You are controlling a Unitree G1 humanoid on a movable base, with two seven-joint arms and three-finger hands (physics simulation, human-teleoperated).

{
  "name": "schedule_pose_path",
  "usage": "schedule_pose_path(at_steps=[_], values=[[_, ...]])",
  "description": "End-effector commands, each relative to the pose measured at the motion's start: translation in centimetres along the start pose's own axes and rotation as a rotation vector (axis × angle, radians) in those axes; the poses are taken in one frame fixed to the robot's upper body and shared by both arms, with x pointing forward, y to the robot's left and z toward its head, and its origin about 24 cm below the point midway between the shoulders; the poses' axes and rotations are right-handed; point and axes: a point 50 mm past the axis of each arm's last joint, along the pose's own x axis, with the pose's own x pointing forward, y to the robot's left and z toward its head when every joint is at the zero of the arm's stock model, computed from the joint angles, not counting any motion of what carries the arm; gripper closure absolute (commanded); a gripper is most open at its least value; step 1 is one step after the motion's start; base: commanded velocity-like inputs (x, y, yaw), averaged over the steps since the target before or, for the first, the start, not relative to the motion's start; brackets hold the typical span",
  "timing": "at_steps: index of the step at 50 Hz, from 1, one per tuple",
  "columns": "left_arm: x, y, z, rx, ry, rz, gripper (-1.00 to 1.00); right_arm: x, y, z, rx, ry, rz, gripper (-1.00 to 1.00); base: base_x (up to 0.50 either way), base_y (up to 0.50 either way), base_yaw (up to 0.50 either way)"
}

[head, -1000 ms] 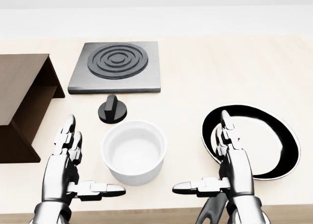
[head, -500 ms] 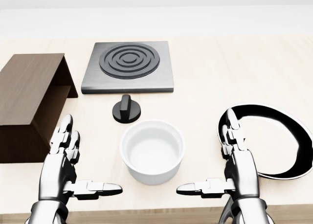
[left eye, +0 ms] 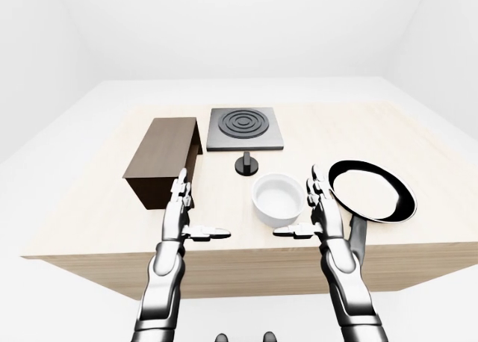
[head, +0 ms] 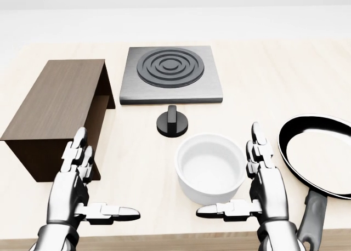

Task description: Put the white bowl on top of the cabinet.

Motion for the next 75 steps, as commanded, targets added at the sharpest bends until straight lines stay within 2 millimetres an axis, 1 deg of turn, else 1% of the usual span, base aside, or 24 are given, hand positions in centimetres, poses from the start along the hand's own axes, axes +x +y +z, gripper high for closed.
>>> schedule_pose_path(at_steps=[1, 6, 7, 10, 13, 14, 17, 19, 24, 25, 31, 33, 37, 42, 43, 47, 51, 55, 58, 59, 62, 63, 66, 75], values=[[0.2, 0.1, -0.4, 0.03, 0.023, 0.047, -1.0, 0.2, -0.1, -0.4, -0.038, 0.052, -0.012, -1.0, 0.0, 0.0, 0.0], [0.6, -0.4, -0.6, 0.068, 0.034, 0.064, -1.0, 0.1, -0.2, -0.3, -0.046, 0.051, -0.011, -1.0, 0.0, 0.0, 0.0], [1.6, -1.0, -1.3, 0.113, 0.062, 0.079, -1.0, 0.1, -0.7, 0.1, -0.054, 0.049, -0.045, -1.0, 0.0, 0.0, 0.0], [2.4, -1.5, -1.7, 0.148, 0.087, 0.083, -1.0, 0.0, -1.3, 0.4, -0.052, 0.046, -0.06, -1.0, 0.0, 0.0, 0.0], [2.5, -1.9, -1.6, 0.163, 0.099, 0.079, -1.0, 0.1, -1.6, 0.4, -0.06, 0.04, -0.077, -1.0, 0.0, 0.0, 0.0], [2.8, -2.8, -1.3, 0.199, 0.1, 0.068, -1.0, 0.3, -1.9, 0.5, -0.058, 0.043, -0.082, -1.0, 0.0, 0.0, 0.0], [2.9, -3.2, -1.1, 0.223, 0.094, 0.067, -1.0, 0.3, -2.1, 0.5, -0.06, 0.041, -0.088, -1.0, 0.0, 0.0, 0.0], [3.0, -4.7, 0.0, 0.262, 0.046, 0.045, -1.0, 0.2, -2.4, 0.6, -0.068, 0.043, -0.098, -1.0, 0.0, 0.0, 0.0], [2.9, -5.7, 0.7, 0.302, 0.005, 0.044, -1.0, 0.3, -2.8, 0.6, -0.089, 0.04, -0.135, -1.0, 0.0, 0.0, 0.0], [3.0, -6.4, 0.9, 0.31, -0.006, 0.037, -1.0, 0.3, -3.1, 0.8, -0.09, 0.034, -0.15, -1.0, 0.0, 0.0, 0.0], [3.1, -7.8, 1.1, 0.348, -0.026, 0.019, -1.0, 0.2, -3.7, 1.1, -0.086, 0.027, -0.169, -1.0, 0.0, 0.0, 0.0], [3.2, -8.5, 1.8, 0.387, -0.062, 0.013, -1.0, 0.3, -4.1, 1.4, -0.083, 0.025, -0.178, -1.0, 0.0, 0.0, 0.0], [3.2, -9.4, 2.1, 0.422, -0.085, -0.007, -1.0, 0.4, -4.3, 1.5, -0.08, 0.023, -0.183, -1.0, 0.0, 0.0, 0.0], [3.0, -11.9, 2.0, 0.5, -0.108, -0.056, -1.0, 0.2, -4.6, 1.7, -0.083, 0.014, -0.191, -1.0, 0.0, 0.0, 0.0], [3.0, -12.0, 2.0, 0.501, -0.108, -0.056, -1.0, 0.2, -4.6, 1.7, -0.083, 0.014, -0.191, -1.0, 0.0, 0.0, 0.0], [2.8, -13.6, 1.5, 0.565, -0.109, -0.102, -1.0, 0.2, -4.9, 1.9, -0.073, 0.009, -0.197, -1.0, 0.0, 0.0, 0.0], [3.0, -14.6, 1.3, 0.611, -0.115, -0.134, -1.0, 0.3, -5.1, 2.0, -0.07, 0.01, -0.201, -1.0, 0.0, 0.0, 0.0], [2.9, -15.7, 1.1, 0.698, -0.13, -0.18, -1.0, 0.2, -5.1, 2.1, -0.076, 0.009, -0.202, -1.0, 0.0, 0.0, 0.0], [2.8, -15.9, 0.6, 0.735, -0.122, -0.194, -1.0, 0.1, -5.2, 2.1, -0.075, 0.006, -0.203, -1.0, 0.0, 0.0, 0.0], [2.7, -16.4, -0.2, 0.784, -0.109, -0.222, -1.0, 0.1, -5.3, 2.3, -0.07, -0.002, -0.204, -1.0, 0.0, 0.0, 0.0], [2.6, -16.9, -0.9, 0.829, -0.098, -0.22, -1.0, 0.0, -5.3, 2.5, -0.068, -0.009, -0.205, -1.0, 0.0, 0.0, 0.0], [3.0, -16.8, -1.0, 0.835, -0.101, -0.182, -1.0, -0.1, -5.4, 2.6, -0.066, -0.015, -0.205, -1.0, 0.0, 0.0, 0.0], [3.1, -16.9, -1.0, 0.829, -0.095, -0.186, -1.0, -0.1, -5.4, 2.7, -0.064, -0.019, -0.204, -1.0, 0.0, 0.0, 0.0], [3.6, -17.6, -1.0, 0.902, -0.133, -0.16, -1.0, 0.2, -5.4, 2.6, -0.062, -0.012, -0.202, -1.0, 0.0, 0.0, 0.0]])
